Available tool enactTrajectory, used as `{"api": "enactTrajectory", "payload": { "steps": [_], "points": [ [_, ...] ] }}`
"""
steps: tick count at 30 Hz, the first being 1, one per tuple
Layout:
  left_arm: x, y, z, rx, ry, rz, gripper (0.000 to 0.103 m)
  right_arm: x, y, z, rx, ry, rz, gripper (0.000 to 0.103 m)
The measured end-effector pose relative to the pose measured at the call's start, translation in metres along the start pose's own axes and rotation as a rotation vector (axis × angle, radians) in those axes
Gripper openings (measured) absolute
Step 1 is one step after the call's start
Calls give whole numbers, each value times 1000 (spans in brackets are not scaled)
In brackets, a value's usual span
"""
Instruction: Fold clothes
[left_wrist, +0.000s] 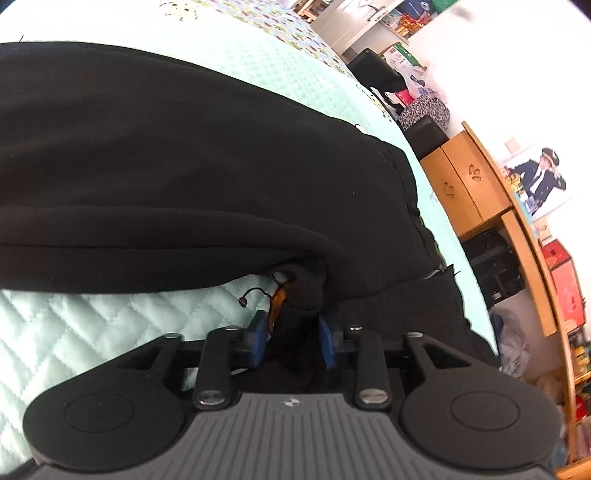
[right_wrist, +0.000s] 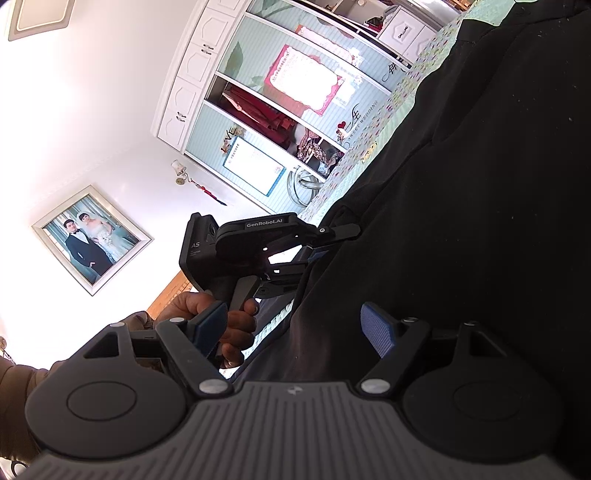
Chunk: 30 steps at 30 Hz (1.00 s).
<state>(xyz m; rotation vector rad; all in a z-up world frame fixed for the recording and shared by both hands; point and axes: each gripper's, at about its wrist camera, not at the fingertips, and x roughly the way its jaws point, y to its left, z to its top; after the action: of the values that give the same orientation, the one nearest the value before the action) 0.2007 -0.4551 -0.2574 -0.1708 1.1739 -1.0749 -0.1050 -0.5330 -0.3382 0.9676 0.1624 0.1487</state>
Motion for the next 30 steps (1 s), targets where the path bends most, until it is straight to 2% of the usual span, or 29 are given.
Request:
{"api": "enactTrajectory", "payload": {
  "steps": [2,6,9,12,16,17,19,22,24,27,30],
  "points": [
    [-12,8,-4,-43,-19,14,42,0,0,0,1,0,1,80],
    [-44,22,-16,-114,-99,58,59,2,-1,2,2,0,4,80],
    [-80,37,-38,-159,-201,142,59,3,-1,3,2,1,5,79],
    [-114,38,-70,-170,-284,132,62,5,-2,2,0,2,5,79],
    [-128,20,-109,-61,-256,96,68,5,-2,2,2,1,7,79],
    [-125,19,-119,-49,-226,126,68,5,-2,3,5,-1,9,79],
    [-122,28,-136,-86,-197,167,67,4,-2,3,12,-3,14,79],
    [-132,35,-151,-118,-247,146,67,0,-3,5,42,-4,22,79],
    [-140,33,-152,-123,-235,176,67,-8,-1,8,81,-2,10,80],
    [-153,31,-155,-139,-218,218,67,-30,9,16,106,-4,-23,81],
    [-169,33,-166,-126,-205,271,67,-65,8,29,89,-71,-63,81]
  ]
}}
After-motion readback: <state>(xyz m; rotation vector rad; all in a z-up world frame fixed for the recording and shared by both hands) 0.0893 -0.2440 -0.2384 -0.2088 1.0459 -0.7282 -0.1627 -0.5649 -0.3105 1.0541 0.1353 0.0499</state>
